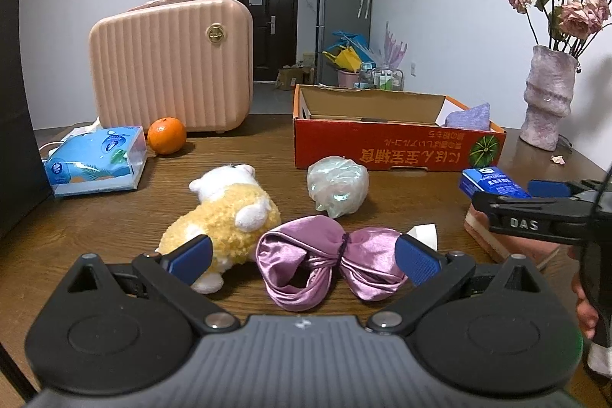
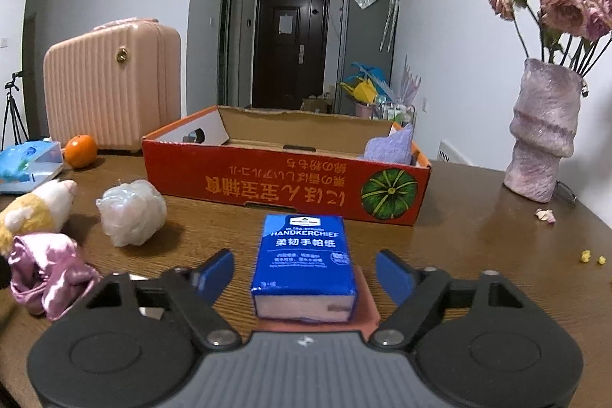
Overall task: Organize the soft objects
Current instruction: 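Grasp the blue tissue pack off the pink sponge with the right tool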
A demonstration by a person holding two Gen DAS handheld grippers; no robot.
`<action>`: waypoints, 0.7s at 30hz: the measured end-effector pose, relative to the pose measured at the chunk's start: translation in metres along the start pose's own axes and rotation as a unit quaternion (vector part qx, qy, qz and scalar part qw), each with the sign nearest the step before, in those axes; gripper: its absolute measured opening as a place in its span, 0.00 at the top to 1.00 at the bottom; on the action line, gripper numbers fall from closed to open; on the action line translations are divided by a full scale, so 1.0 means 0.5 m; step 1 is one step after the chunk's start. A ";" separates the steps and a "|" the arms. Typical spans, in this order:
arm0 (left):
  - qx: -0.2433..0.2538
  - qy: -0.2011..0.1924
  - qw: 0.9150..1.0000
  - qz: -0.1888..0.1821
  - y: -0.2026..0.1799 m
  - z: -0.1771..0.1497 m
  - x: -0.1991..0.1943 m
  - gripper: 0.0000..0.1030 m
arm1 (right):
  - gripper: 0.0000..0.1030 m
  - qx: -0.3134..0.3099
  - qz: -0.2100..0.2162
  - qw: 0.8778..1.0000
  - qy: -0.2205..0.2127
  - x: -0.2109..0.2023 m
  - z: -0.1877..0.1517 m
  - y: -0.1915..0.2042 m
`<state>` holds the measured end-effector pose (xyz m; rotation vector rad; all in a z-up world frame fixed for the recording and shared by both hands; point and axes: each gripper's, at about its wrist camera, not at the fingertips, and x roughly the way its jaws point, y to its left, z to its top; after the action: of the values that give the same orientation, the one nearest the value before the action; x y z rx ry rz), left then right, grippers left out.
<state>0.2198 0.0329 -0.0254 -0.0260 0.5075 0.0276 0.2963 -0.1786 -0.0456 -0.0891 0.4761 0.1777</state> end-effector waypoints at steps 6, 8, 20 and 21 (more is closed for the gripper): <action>-0.001 0.002 1.000 0.000 0.001 0.000 0.001 0.00 | 0.50 0.009 0.007 1.000 0.014 0.008 -0.005 -0.003; -0.001 0.002 1.000 0.000 0.001 0.000 0.001 0.00 | 0.50 0.008 0.005 1.000 0.013 0.007 -0.007 -0.002; -0.018 0.006 1.000 0.002 0.024 0.005 0.009 0.00 | 0.50 0.014 -0.006 0.999 -0.037 -0.064 -0.019 -0.015; -0.018 0.007 1.000 0.001 0.026 0.005 0.009 0.00 | 0.50 0.014 -0.006 0.999 -0.038 -0.071 -0.021 -0.016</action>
<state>0.2248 0.0464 -0.0256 -0.0618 0.5201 0.0383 0.2621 -0.1932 -0.0381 -0.0578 0.4011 0.1624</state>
